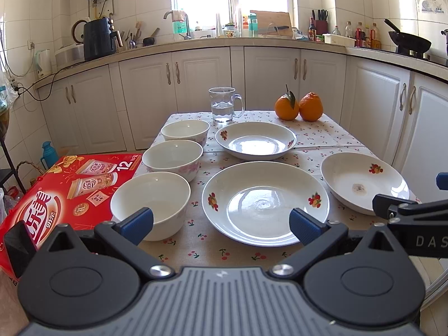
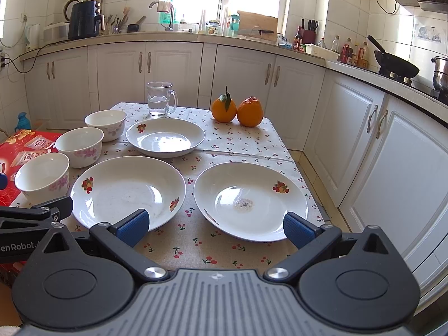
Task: Organize plates and bowls
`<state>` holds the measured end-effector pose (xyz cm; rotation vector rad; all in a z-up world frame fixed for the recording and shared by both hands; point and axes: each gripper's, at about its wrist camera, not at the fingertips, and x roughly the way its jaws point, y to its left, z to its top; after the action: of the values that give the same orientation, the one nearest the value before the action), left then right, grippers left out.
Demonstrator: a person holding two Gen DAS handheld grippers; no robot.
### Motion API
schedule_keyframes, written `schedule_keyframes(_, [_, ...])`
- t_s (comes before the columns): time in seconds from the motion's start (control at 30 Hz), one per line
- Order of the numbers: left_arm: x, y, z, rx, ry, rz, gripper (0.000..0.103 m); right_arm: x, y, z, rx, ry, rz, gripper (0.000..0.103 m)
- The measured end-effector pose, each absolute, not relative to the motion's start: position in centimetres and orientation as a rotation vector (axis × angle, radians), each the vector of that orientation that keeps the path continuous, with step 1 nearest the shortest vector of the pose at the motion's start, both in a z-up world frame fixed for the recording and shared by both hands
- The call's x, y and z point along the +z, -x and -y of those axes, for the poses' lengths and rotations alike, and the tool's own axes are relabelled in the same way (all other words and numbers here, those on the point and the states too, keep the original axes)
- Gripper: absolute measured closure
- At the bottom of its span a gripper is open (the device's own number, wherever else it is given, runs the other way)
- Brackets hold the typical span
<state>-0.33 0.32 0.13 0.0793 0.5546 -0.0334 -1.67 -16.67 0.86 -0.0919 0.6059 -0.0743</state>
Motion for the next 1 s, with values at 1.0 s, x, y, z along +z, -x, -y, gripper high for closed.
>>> schedule_keyframes(1.0, [0.3, 0.43, -0.53, -0.035, -0.074, -0.556, 0.001, 1.18, 1.8, 16.67, -0.073, 0.1, -0.602, 0.0])
